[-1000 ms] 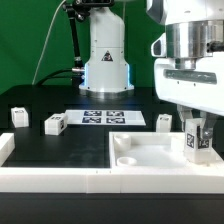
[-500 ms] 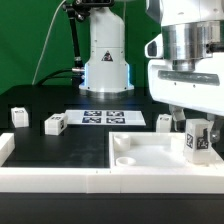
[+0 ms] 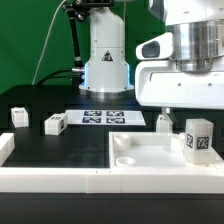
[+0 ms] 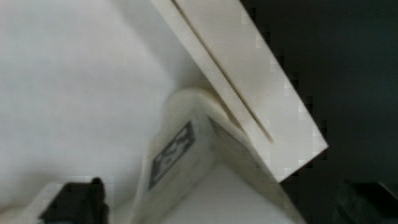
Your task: Assemble one leg
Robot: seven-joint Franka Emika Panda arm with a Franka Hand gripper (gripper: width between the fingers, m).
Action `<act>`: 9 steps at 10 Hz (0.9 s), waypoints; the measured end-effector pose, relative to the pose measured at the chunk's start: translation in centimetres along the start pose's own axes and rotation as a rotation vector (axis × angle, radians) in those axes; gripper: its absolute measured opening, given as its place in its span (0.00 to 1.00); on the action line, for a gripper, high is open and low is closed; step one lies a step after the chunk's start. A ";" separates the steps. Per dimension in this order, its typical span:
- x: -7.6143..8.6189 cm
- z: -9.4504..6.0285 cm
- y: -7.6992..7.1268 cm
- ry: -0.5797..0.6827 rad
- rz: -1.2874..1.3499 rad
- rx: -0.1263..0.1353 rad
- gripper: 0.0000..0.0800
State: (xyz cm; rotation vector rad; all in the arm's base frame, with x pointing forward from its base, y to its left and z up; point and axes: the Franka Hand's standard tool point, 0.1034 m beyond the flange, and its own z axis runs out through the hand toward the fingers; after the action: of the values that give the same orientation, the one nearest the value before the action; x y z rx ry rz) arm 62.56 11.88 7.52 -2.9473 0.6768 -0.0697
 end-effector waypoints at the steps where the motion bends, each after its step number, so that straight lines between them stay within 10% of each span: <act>1: -0.1 0.0 0.0 -0.001 -0.099 -0.005 0.81; 5: -0.1 0.0 0.0 0.009 -0.359 -0.025 0.81; 7: -0.1 0.1 0.0 0.009 -0.357 -0.025 0.49; 9: -0.1 0.1 0.1 0.009 -0.326 -0.027 0.36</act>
Offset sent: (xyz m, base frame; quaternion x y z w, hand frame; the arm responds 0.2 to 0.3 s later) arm -0.0138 -0.0024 0.0070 0.0184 0.0177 -0.2010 0.9793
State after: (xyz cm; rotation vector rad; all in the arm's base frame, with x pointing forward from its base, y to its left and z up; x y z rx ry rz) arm 62.41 11.80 7.42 -3.0538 0.1927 -0.1026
